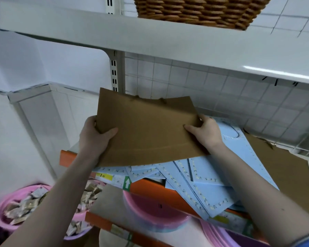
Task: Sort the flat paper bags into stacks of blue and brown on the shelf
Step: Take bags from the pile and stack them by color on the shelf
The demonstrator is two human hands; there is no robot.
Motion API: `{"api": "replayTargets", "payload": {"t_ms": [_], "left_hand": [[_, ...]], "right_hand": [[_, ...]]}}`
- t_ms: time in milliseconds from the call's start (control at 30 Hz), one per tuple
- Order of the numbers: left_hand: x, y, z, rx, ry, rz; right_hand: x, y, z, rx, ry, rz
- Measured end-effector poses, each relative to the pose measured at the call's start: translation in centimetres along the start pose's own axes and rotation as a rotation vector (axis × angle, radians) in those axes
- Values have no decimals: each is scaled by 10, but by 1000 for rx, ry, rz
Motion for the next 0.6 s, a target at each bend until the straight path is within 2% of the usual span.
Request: {"api": "replayTargets", "payload": {"t_ms": [167, 333, 500, 600], "left_hand": [[-15, 7, -8, -172, 20, 0], [-41, 22, -4, -278, -20, -75], [-69, 25, -4, -240, -39, -110], [-89, 23, -4, -235, -51, -99]], "right_hand": [[-7, -16, -13, 76, 4, 97], [-18, -38, -40, -19, 38, 49], [-39, -54, -53, -157, -16, 34], [-53, -63, -59, -149, -14, 41]]}}
Point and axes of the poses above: each hand's wrist, its own x-axis towards the middle knuckle, its own y-axis out of the palm, z = x × y, the point moved 7 cm from there along x, towards the middle knuckle, and after that the axes turned 6 degrees about x, right-handed, at the moved point
